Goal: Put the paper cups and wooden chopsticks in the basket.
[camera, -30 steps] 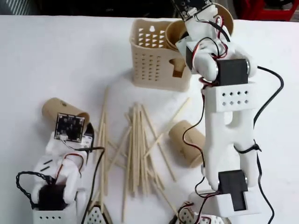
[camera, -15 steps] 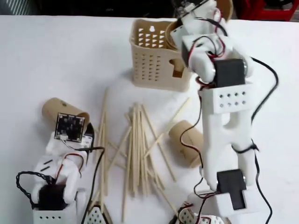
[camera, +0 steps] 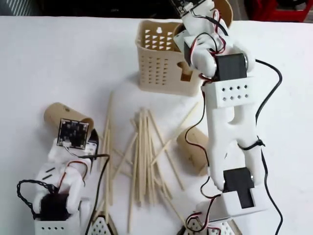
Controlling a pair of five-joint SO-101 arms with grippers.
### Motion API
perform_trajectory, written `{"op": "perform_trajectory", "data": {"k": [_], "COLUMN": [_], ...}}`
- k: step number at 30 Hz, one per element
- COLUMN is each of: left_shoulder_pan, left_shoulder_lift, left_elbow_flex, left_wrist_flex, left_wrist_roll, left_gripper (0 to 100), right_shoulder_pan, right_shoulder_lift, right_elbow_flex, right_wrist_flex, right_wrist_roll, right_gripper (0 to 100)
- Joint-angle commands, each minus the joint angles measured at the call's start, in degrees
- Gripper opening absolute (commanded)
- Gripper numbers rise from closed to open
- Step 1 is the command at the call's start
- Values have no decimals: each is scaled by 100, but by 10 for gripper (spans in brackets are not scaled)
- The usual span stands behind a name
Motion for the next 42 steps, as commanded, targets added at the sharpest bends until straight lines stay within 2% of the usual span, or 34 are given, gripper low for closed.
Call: {"op": "perform_trajectory", "data": {"k": [1,6,11,24,29,34,42], "left_shoulder_pan": [-40,-40,-40,-40,-40,-40,-48], "left_shoulder_lift": [-40,-40,-40,-40,-40,-40,-40], "left_elbow_flex": [-26,-26,-26,-26,-26,62,211], "left_wrist_flex": [-132,-132,-132,-132,-132,-202,-466], "left_wrist_roll": [9,9,9,9,9,9,9], "left_gripper": [153,152,152,153,153,154,154], "right_shoulder_pan": [40,40,40,92,136,259,699], "right_shoulder_lift": [-92,-92,-215,-787,-796,-1059,-2404], "right_elbow_flex": [-246,-229,-360,-422,-167,501,2681], "right_wrist_flex": [75,75,189,2475,2844,3099,3090], "right_wrist_roll": [-18,-18,-18,26,62,809,2154], "right_gripper": [101,231,234,234,234,234,234]}}
